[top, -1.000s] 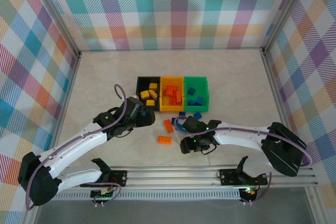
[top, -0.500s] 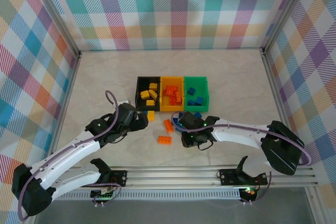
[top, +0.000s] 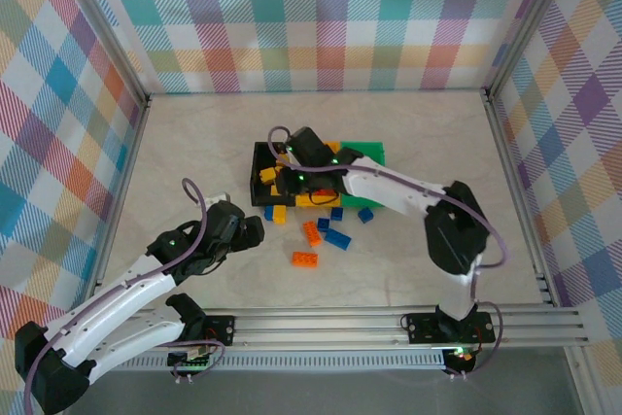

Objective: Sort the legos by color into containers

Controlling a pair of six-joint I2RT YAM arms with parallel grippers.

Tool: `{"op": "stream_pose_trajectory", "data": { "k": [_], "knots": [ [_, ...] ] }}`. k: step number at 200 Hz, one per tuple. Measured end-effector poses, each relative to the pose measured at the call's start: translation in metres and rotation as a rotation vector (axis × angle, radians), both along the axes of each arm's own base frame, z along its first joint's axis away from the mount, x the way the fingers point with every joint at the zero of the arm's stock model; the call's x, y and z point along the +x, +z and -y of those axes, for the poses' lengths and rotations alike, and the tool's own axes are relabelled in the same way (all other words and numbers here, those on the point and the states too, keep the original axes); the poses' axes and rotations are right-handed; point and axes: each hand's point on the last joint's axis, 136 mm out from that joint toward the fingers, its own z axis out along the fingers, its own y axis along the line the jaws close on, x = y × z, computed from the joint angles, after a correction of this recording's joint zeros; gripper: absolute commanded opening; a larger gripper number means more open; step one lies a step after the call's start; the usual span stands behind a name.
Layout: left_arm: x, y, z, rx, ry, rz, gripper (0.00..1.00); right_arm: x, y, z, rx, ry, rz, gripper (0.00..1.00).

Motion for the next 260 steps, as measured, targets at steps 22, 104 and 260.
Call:
{"op": "stream_pose_trajectory", "data": {
  "k": [22,104,260],
  "knots": [
    [-0.003,-0.005,0.001,-0.004,-0.011,-0.017,1.0,0.031,-0.01,-0.016,0.014,-0.014,-0.01,0.36],
    [-0.006,-0.021,0.028,-0.029,-0.125,-0.101,1.0,0.045,-0.001,-0.003,0.041,-0.054,-0.002,0.7],
    [0.041,-0.095,0.162,0.159,-0.37,-0.186,0.78,-0.052,0.041,0.176,0.118,-0.334,0.095,0.73]
  ]
}}
